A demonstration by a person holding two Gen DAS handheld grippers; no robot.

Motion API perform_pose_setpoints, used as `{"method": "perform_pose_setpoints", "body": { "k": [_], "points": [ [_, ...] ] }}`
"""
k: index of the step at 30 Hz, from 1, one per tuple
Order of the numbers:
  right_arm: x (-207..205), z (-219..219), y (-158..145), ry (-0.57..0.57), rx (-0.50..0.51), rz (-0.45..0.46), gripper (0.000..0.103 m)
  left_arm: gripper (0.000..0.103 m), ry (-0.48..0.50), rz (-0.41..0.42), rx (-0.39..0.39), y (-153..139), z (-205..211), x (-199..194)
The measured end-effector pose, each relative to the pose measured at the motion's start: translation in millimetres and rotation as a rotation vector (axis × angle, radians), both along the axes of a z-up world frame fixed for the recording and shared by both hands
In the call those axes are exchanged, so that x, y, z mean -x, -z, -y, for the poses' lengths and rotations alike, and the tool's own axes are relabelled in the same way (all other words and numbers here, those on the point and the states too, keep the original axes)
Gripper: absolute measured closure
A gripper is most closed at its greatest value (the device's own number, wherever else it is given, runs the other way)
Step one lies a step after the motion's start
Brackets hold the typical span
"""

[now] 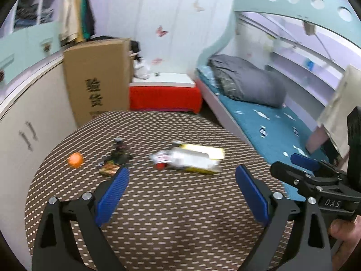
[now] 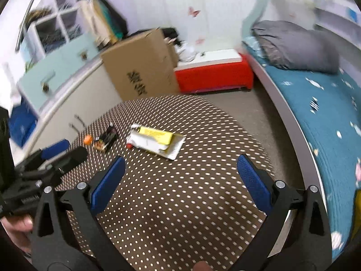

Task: Collect trash
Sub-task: 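Move both tools back over the table, then grasp the black snack bag with the left tool while the right grasps the yellow-white box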

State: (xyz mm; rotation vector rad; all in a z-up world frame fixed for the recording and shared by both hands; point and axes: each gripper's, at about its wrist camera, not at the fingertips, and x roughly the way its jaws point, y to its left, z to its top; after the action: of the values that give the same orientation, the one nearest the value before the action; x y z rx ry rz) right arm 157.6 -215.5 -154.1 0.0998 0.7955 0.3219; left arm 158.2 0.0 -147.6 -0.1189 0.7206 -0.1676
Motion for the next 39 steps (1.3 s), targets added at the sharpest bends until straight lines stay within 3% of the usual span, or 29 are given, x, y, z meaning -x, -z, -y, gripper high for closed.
{"method": "perform_pose_setpoints", "body": {
  "k": [7,14,18,19,22,26,28,39],
  "points": [
    [-41.8,-39.3,38.1,-0.117,0.114,-0.076,0.006,0.01,-0.092,-0.059,-0.018,34.6,-51.4,-26.0],
    [-86.0,-68.3,60.6,-0.272,0.201,-0.082,0.006,0.01,-0.114,-0.096,-0.093,63.2,-66.0,-72.6],
    [-108.7,-74.7,75.6,-0.341,0.168,-0.119,0.007,0.01,-0.103,-0.134,-0.132,81.2,-68.3,-98.3],
    [-110.1,-74.9,77.8,-0.354,0.157,-0.13,0.012,0.013,-0.097,-0.146,-0.135,83.8,-67.0,-102.2],
    [-101.5,-71.9,74.4,-0.367,0.149,-0.117,0.025,0.045,-0.061,-0.194,-0.126,93.6,-66.3,-111.3],
    [-79.1,-58.3,71.3,-0.355,0.101,-0.123,0.029,0.069,-0.028,-0.178,-0.12,92.5,-62.0,-103.2],
    [-67.0,-53.3,68.8,-0.342,0.09,-0.124,0.03,0.069,-0.019,-0.183,-0.081,91.4,-62.2,-94.0],
    [-4.6,-13.1,58.9,-0.224,0.01,-0.119,0.034,0.071,-0.03,-0.173,-0.023,93.7,-58.2,-19.0]
  ]
}}
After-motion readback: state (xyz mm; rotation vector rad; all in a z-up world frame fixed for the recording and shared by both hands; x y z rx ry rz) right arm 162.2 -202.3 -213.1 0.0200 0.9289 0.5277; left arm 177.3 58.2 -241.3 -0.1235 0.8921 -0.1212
